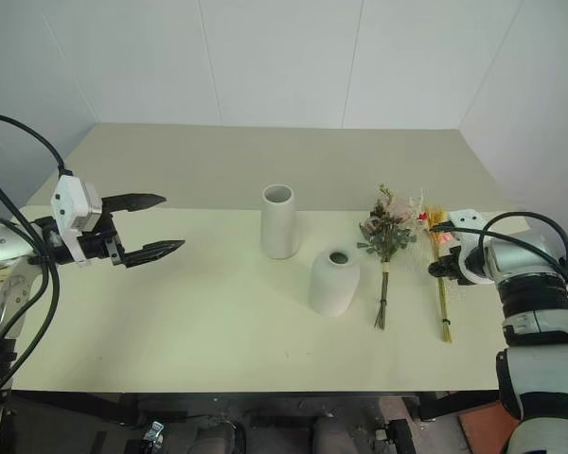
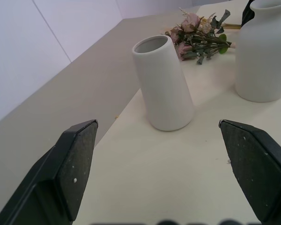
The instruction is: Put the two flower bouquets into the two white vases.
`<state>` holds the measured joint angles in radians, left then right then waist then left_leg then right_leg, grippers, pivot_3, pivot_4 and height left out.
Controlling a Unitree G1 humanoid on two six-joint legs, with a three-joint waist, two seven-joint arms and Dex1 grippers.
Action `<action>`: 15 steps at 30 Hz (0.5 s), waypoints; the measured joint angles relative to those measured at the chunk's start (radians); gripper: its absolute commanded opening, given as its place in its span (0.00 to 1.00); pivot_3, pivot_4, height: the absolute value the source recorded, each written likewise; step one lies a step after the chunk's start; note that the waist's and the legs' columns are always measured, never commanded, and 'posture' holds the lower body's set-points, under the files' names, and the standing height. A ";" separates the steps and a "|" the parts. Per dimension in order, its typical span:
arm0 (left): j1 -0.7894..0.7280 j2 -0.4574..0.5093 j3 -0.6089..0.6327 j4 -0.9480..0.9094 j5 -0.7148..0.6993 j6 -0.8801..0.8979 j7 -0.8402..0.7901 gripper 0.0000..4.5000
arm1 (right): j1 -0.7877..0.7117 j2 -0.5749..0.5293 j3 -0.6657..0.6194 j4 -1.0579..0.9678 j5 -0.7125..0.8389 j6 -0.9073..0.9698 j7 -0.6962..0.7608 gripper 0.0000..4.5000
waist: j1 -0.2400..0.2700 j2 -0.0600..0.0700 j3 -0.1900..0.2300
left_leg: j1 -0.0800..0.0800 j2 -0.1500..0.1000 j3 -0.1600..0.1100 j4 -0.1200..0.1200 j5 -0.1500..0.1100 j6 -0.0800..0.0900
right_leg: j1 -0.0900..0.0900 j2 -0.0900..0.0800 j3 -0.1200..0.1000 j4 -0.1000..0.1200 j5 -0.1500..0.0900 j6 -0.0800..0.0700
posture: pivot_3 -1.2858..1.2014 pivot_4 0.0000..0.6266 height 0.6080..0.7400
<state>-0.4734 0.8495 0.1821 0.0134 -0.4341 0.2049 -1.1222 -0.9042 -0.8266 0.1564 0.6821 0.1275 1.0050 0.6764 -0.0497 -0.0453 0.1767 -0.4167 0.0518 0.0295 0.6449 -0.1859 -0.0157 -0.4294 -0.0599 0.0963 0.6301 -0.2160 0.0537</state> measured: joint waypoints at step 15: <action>0.000 0.015 0.002 -0.007 0.000 0.020 0.006 1.00 | 0.014 0.095 -0.228 0.080 -0.152 -0.769 -0.638 0.01 | -0.012 0.000 0.000 | -0.002 0.000 0.000 0.000 0.000 0.000 | -0.002 0.000 0.000 0.000 -0.001 0.002 | 0.52 0.24 1.00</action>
<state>-0.4736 0.8644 0.1838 0.0069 -0.4337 0.2248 -1.1160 -0.8906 -0.7313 -0.0714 0.7625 -0.0241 0.2364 0.0386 -0.0622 -0.0449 0.1771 -0.4187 0.0514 0.0291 0.6447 -0.1858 -0.0157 -0.4311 -0.0600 0.0965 0.6303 -0.2166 0.0558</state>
